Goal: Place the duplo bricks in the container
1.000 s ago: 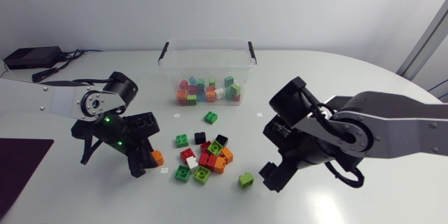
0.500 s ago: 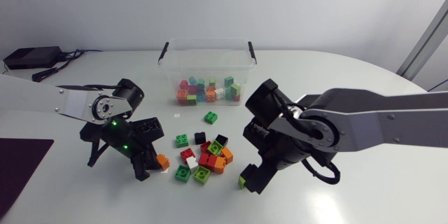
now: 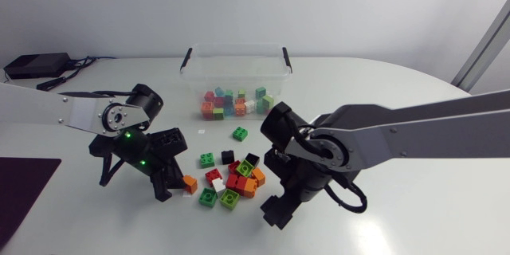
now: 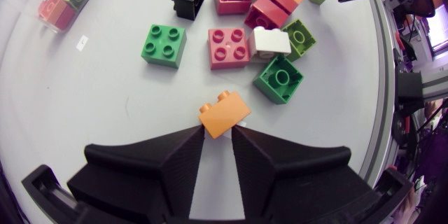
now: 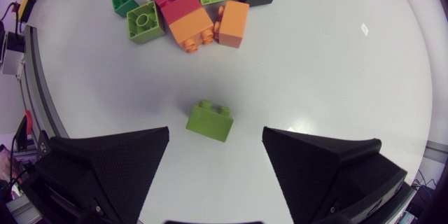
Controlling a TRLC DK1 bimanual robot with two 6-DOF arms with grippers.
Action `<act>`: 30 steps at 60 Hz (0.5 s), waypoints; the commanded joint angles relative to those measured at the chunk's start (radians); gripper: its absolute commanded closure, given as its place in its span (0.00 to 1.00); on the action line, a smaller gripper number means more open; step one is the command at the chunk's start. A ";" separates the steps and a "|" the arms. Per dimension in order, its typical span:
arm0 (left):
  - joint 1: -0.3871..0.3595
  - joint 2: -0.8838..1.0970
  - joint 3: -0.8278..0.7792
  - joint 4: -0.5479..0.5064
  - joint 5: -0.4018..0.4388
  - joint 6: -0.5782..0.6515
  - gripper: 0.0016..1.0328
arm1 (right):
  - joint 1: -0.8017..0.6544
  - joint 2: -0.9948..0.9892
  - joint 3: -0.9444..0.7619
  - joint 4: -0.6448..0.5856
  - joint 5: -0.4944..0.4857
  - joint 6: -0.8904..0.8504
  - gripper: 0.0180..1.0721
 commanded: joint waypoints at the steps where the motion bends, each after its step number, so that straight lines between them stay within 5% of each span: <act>1: -0.008 -0.025 0.032 -0.014 0.011 -0.038 0.70 | 0.015 0.021 0.023 -0.013 -0.007 0.030 0.08; 5: -0.013 -0.029 0.041 -0.023 0.011 -0.059 0.64 | 0.017 0.028 0.026 -0.006 -0.007 0.039 0.11; 10: -0.028 -0.035 0.050 -0.044 0.009 -0.095 0.35 | 0.015 0.047 0.024 -0.003 -0.007 0.039 0.11; 15: -0.056 -0.042 0.052 -0.063 0.009 -0.122 0.29 | 0.014 0.061 0.024 0.000 -0.007 0.042 0.14; 18: -0.076 -0.042 0.055 -0.076 0.009 -0.147 0.16 | 0.012 0.064 0.024 0.000 -0.007 0.042 0.18; 30: -0.088 -0.039 0.055 -0.089 -0.020 -0.153 0.10 | 0.003 0.068 0.018 0.009 -0.010 0.042 0.34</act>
